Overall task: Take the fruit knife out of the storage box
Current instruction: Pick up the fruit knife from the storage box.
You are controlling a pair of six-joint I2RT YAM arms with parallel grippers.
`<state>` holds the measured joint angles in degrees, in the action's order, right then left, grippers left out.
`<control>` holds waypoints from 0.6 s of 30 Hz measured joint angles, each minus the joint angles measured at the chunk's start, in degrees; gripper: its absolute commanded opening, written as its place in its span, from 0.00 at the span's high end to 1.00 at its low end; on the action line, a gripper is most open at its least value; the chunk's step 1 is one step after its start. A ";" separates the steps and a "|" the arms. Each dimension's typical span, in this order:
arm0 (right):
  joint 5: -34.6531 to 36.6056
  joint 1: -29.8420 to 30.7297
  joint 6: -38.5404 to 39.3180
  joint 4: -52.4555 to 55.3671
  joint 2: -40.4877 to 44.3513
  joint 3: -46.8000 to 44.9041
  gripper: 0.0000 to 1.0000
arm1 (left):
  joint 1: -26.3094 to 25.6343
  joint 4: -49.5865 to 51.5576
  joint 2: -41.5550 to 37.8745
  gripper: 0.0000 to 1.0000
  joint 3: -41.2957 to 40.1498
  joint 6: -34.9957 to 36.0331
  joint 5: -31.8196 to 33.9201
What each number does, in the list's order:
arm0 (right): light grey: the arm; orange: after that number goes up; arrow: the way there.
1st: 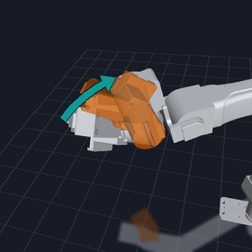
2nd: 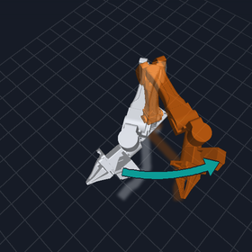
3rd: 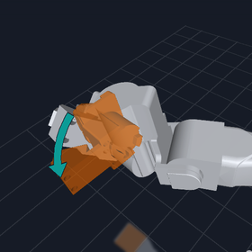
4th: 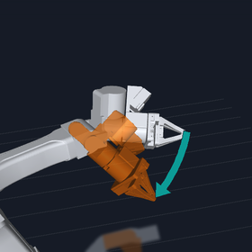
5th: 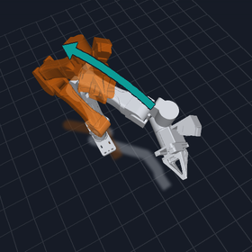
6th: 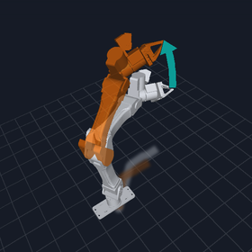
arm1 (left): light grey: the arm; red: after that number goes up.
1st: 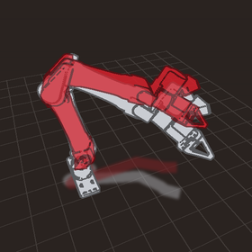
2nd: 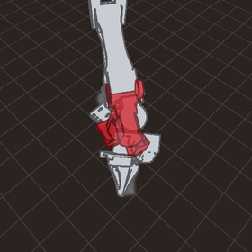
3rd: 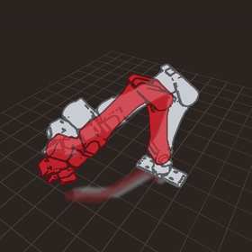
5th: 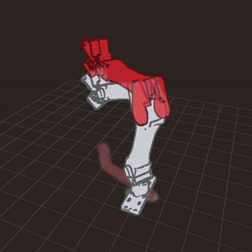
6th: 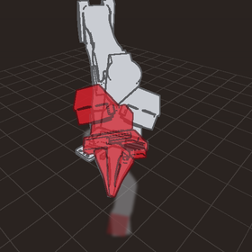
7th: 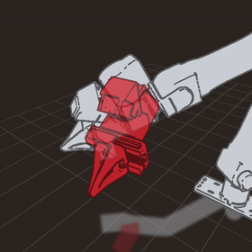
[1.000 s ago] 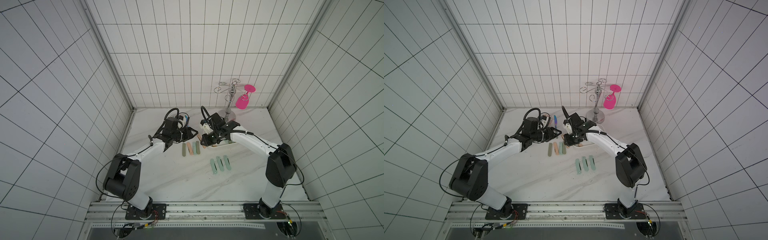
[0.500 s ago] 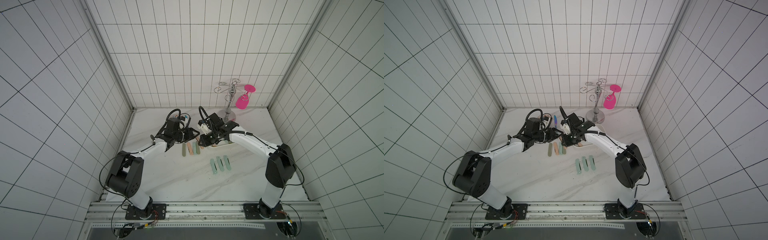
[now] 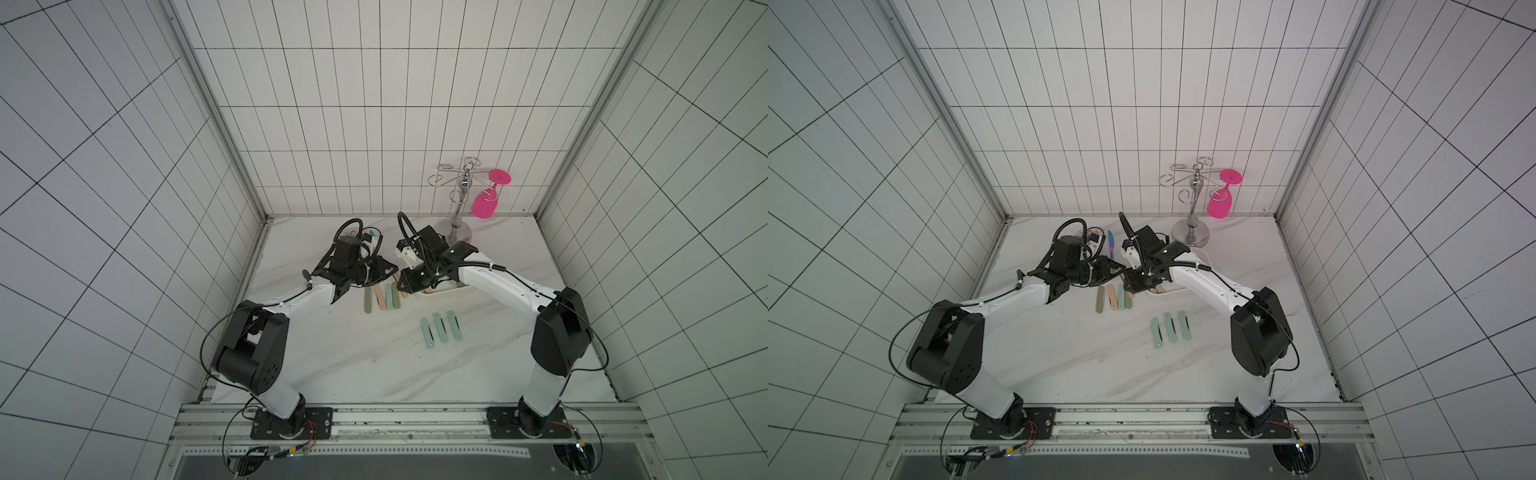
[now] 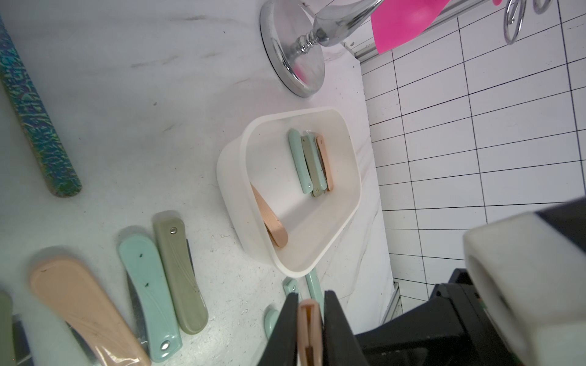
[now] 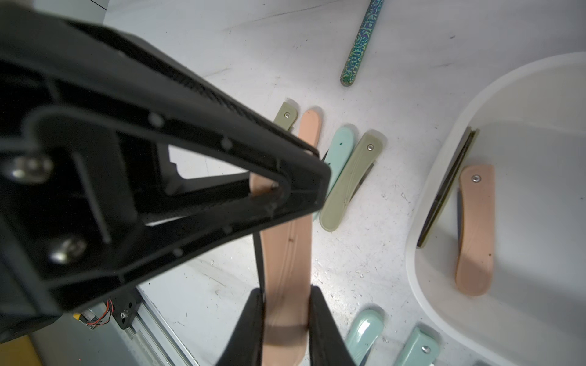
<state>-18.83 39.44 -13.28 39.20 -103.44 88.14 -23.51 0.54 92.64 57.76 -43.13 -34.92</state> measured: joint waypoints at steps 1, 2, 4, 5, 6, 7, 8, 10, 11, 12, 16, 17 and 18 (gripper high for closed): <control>0.33 0.00 -0.02 0.00 0.00 0.00 1.00 | -0.07 -0.20 -0.04 0.93 0.11 0.07 -0.26; 0.52 0.00 -0.04 0.11 0.00 0.04 1.00 | -0.07 -0.39 -0.04 0.94 0.15 0.04 -0.44; 0.52 0.00 -0.04 0.28 0.00 0.33 0.97 | -0.04 -0.55 -0.04 0.98 0.15 0.04 -0.59; 0.59 0.00 -0.04 0.35 0.00 0.39 0.94 | -0.02 -0.66 -0.04 1.00 0.15 0.04 -0.70; 0.68 0.00 -0.04 0.42 0.00 0.46 0.90 | -0.02 -0.74 -0.04 1.00 0.15 0.07 -0.72; 0.70 0.00 -0.04 0.42 0.00 0.50 0.85 | -0.02 -0.76 -0.04 1.00 0.17 0.07 -0.72; 0.74 0.00 -0.04 0.42 0.00 0.52 0.77 | 0.00 -0.76 -0.04 1.00 0.20 0.07 -0.74; 0.76 0.00 -0.31 0.42 0.00 0.52 0.60 | -0.02 -0.79 -0.04 1.00 0.22 0.26 -0.83; 0.87 0.00 -0.15 0.31 0.00 0.55 0.53 | -0.02 -0.59 -0.04 1.00 0.22 0.68 -0.81; 1.05 0.00 -0.20 0.31 0.00 0.70 0.47 | -0.02 -0.26 -0.04 1.00 0.24 1.07 -0.81; 1.57 -0.07 -0.09 0.31 0.02 1.64 0.23 | 0.42 0.87 -0.04 1.00 0.33 2.49 -0.96; 1.62 -0.11 -0.35 0.24 0.07 1.73 0.17 | 0.70 1.25 -0.04 1.00 0.37 2.91 -1.01; 1.70 -0.42 -0.33 0.24 0.11 1.73 0.09 | 1.14 1.92 -0.04 1.00 0.55 3.48 -1.03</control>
<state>-17.12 39.03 -13.61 39.44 -103.33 89.86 -22.37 2.46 92.60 58.30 -39.66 -35.94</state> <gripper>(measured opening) 0.802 0.129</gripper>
